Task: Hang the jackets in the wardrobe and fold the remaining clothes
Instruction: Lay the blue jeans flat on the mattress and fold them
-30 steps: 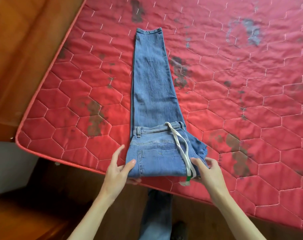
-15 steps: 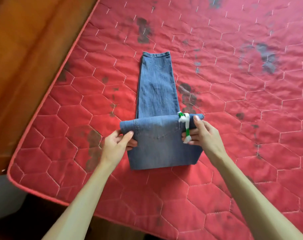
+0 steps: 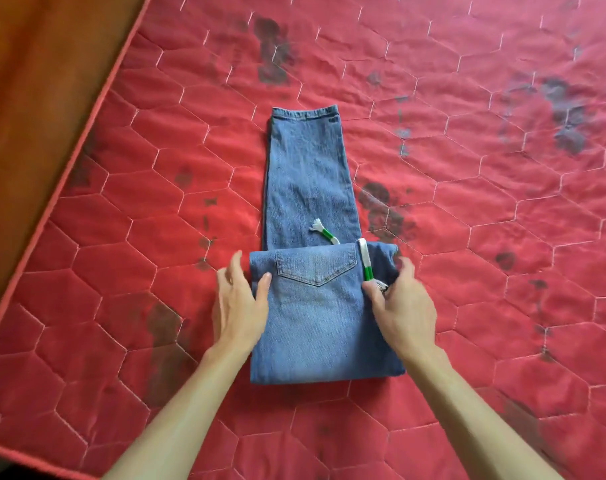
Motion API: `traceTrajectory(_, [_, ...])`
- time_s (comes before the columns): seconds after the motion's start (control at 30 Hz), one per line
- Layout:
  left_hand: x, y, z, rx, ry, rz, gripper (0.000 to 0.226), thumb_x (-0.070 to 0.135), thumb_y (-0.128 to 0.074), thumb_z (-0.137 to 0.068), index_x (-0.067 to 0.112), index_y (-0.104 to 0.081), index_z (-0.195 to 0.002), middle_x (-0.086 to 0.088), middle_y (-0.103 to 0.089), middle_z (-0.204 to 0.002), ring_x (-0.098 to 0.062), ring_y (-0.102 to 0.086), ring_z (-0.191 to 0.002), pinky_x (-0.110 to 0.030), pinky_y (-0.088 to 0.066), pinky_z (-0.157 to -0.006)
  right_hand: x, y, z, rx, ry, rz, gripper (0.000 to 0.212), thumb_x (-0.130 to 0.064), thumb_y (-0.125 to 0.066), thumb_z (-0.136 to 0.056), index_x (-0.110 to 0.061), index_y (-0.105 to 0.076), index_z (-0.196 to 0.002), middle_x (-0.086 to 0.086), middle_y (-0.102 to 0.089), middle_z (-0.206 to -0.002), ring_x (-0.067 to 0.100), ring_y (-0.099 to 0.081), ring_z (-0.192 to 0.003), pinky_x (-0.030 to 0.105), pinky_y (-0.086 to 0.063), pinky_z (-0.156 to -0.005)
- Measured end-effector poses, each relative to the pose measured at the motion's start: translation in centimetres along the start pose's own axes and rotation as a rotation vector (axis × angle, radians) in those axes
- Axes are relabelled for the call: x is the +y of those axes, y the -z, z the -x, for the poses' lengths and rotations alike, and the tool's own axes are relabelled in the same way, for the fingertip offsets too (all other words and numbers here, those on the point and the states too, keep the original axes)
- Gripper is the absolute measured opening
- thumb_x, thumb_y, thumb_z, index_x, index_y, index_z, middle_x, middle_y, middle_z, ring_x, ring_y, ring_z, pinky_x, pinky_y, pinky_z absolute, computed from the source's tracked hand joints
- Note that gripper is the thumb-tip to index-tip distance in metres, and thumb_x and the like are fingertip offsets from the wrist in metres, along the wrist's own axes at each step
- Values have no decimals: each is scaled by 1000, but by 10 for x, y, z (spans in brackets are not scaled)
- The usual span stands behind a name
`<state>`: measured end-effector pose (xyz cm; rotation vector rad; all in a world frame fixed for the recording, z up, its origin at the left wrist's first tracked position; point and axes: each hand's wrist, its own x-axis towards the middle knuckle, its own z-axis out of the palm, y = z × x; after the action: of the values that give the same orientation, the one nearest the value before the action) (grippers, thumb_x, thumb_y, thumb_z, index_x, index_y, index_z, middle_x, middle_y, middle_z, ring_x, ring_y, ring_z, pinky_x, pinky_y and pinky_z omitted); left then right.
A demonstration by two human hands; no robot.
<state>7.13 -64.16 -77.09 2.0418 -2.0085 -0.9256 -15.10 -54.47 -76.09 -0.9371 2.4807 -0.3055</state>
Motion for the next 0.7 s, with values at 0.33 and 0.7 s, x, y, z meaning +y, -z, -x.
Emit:
traceTrajectory(0.33, [4, -40, 12, -50, -628, -485, 63, 43, -40, -100, 18, -29, -157, -12, -15, -166, -28, -14, -154, -54, -21, -119, -4, -53, 30, -16, 650, 298, 61, -42, -41, -99, -15, -33, -154, 5, -17, -165, 20, -16, -152, 46, -14, -121])
traceTrajectory(0.7, [-13, -33, 34, -40, -210, -400, 80, 61, -22, -99, 13, -2, -160, -19, 6, -166, -38, -16, -151, -53, -25, -118, 32, -34, 30, -48, 167, 186, 80, -64, -25, -95, -16, -12, -158, 8, -6, -166, 25, -10, -153, 45, -13, -123])
